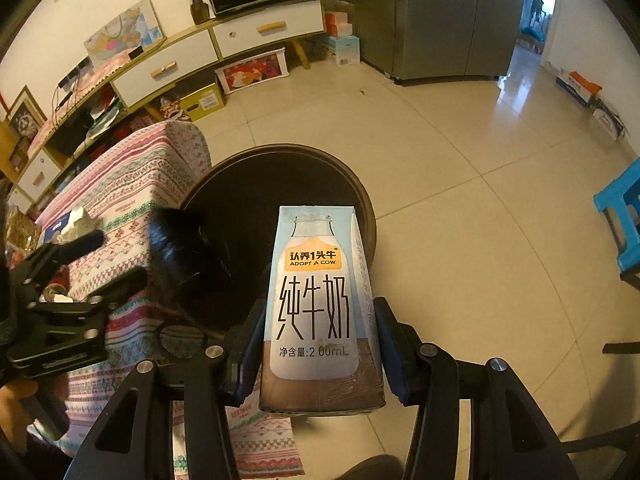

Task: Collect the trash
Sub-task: 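Carry the tray and carton to the bin and open the left tool over it, then open the right tool to drop the milk carton into the bin while the left tool returns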

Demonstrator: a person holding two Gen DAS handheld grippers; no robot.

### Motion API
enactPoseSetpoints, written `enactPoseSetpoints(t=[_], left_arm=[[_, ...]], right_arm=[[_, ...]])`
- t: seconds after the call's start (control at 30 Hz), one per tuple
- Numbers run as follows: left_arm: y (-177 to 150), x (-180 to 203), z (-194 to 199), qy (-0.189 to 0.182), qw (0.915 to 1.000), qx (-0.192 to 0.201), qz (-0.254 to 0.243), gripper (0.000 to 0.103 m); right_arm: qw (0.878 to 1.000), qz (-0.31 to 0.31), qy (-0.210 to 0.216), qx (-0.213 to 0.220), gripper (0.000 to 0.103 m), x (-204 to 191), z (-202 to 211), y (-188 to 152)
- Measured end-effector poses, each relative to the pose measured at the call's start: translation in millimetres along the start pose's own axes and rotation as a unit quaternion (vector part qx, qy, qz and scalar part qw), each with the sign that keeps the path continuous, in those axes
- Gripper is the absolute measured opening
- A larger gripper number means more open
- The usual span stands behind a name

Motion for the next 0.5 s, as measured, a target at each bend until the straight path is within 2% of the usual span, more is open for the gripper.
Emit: enactPoseSetpoints(t=[0.23, 0.5], left_arm=[[-22.3, -22.7, 36.4, 0.057, 0.9979, 0.023, 0.017, 0.099], [-55.5, -50.7, 59.0, 0.075, 0.9956, 0.034, 0.045, 0.101]], right_arm=[[1.0, 0.001, 0.001, -0.011, 0.052, -16.7, -13.4, 9.2], [1.0, 0.011, -0.011, -0.011, 0.053, -37.7, -25.3, 20.0]])
Point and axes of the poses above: each gripper's, at about its wrist camera, not at the fingertips, and z roughly against the way its jaws point, x to its right, y to its top, the point moved 3 cm from there along -z, roughly the way its jaws point, and after that the axes turned 14 degrees about -x, right-handed, at the moved point
